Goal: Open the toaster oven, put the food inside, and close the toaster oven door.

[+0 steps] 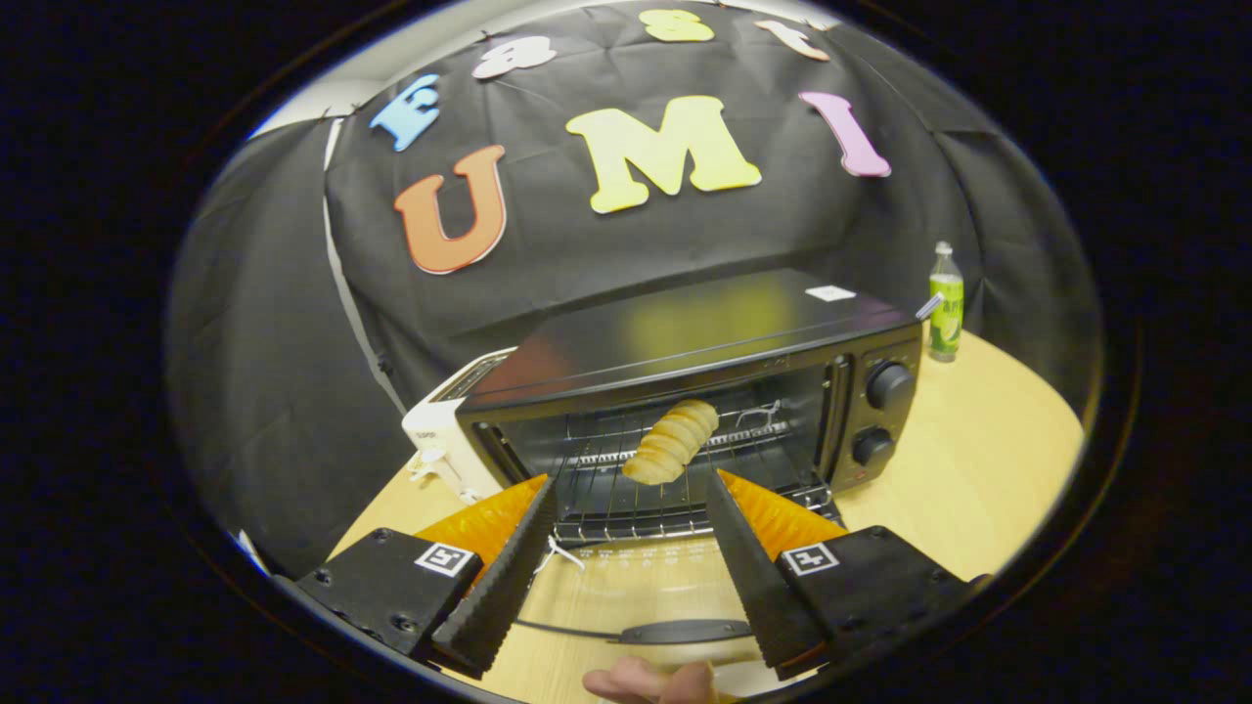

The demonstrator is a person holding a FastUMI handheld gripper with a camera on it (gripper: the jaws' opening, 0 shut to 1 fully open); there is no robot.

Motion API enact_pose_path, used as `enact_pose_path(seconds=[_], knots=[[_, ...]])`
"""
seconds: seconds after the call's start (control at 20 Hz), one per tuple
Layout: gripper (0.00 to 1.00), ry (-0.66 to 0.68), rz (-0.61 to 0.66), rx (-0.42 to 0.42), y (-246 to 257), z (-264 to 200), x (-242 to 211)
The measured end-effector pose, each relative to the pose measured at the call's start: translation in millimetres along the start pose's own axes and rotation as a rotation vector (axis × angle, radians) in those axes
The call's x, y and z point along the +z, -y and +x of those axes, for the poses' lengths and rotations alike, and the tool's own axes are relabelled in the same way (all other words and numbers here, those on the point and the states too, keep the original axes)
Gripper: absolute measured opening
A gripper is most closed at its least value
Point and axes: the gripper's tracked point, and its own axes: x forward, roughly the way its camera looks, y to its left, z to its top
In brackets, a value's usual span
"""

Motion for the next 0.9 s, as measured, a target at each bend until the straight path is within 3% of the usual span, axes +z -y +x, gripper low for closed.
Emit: enact_pose_path(seconds=[0.4,0.55,0.9], knots=[[0.99,0.012,-0.126,-0.034,4,-96,-39],[0.99,0.005,-0.138,-0.057,14,-104,-63],[1.0,-0.152,-0.094,-0.084,36,-85,-125]])
